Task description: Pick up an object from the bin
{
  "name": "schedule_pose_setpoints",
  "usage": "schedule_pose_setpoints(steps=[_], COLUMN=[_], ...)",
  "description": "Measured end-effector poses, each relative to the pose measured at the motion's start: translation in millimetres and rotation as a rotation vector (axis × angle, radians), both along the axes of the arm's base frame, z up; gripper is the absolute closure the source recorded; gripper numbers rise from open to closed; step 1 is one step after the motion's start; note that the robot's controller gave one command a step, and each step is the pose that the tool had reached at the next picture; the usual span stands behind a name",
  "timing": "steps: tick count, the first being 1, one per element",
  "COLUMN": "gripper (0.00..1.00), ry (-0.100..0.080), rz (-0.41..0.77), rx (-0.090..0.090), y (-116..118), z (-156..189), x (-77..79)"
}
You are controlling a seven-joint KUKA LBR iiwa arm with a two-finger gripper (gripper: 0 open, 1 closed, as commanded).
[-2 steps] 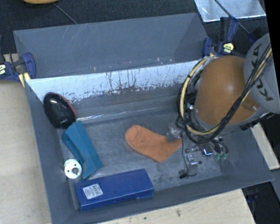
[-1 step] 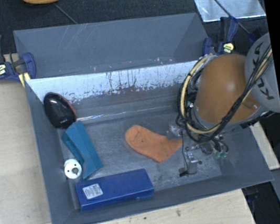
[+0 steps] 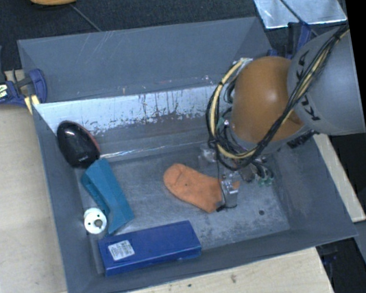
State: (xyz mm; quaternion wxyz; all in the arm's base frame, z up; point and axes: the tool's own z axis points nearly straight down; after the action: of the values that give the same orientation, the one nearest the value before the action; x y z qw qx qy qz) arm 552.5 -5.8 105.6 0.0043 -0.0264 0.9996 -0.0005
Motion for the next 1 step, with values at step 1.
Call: schedule_pose_setpoints(steps=[1], gripper=[1.00], ry=[0.005], rz=[0.035], rx=[0.001], y=[-15.9], z=[-34.7], x=[-24.1])
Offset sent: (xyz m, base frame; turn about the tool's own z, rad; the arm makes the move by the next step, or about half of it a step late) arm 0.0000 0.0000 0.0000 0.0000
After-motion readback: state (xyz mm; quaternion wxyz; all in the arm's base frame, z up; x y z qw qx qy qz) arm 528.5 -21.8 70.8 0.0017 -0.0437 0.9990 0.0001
